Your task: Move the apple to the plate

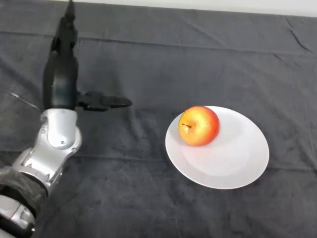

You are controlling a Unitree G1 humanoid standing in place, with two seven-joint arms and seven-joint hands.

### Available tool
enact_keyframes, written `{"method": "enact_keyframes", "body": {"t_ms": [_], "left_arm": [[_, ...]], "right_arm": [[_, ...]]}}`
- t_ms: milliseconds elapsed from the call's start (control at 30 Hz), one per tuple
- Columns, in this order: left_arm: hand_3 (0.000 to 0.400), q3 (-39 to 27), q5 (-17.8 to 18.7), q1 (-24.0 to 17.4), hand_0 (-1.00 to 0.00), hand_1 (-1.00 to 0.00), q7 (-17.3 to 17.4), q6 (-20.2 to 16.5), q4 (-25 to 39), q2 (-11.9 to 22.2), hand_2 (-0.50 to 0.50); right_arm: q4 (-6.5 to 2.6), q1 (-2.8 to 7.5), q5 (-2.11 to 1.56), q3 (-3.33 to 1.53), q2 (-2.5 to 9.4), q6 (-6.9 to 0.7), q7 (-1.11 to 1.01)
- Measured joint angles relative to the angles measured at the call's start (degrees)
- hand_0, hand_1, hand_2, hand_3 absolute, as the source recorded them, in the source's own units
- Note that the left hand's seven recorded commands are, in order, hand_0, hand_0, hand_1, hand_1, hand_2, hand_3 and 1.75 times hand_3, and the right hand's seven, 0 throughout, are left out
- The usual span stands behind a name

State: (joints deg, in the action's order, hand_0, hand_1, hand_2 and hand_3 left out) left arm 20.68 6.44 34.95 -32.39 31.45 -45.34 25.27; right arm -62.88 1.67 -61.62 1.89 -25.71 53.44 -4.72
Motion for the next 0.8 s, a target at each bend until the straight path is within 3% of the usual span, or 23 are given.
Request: {"method": "enact_keyframes", "body": {"t_ms": [300,533,600,700,800], "left_arm": [[0.0,-4.98,1.37,-2.99,0.0,0.0,1.27,3.61,-0.4,0.43,0.0],[0.0,-9.35,3.69,-5.07,0.0,0.0,3.91,5.71,-4.49,0.43,0.0],[0.0,-10.44,4.41,-5.3,0.0,0.0,4.69,5.93,-5.9,0.42,0.0],[0.0,-11.56,4.81,-5.69,0.0,0.0,5.27,6.86,-6.93,0.4,0.0],[0.0,-12.86,5.42,-6.38,0.0,0.0,6.26,8.24,-7.63,0.37,0.0]], "right_arm": [[0.0,0.02,0.02,-0.02,0.05,-0.02,0.03],[0.0,0.05,0.03,-0.04,0.1,-0.03,0.05],[0.0,0.06,0.03,-0.04,0.14,-0.04,0.11],[0.0,0.07,0.03,-0.04,0.15,-0.04,0.39],[0.01,0.04,0.05,-0.04,0.19,-0.04,0.41]]}}
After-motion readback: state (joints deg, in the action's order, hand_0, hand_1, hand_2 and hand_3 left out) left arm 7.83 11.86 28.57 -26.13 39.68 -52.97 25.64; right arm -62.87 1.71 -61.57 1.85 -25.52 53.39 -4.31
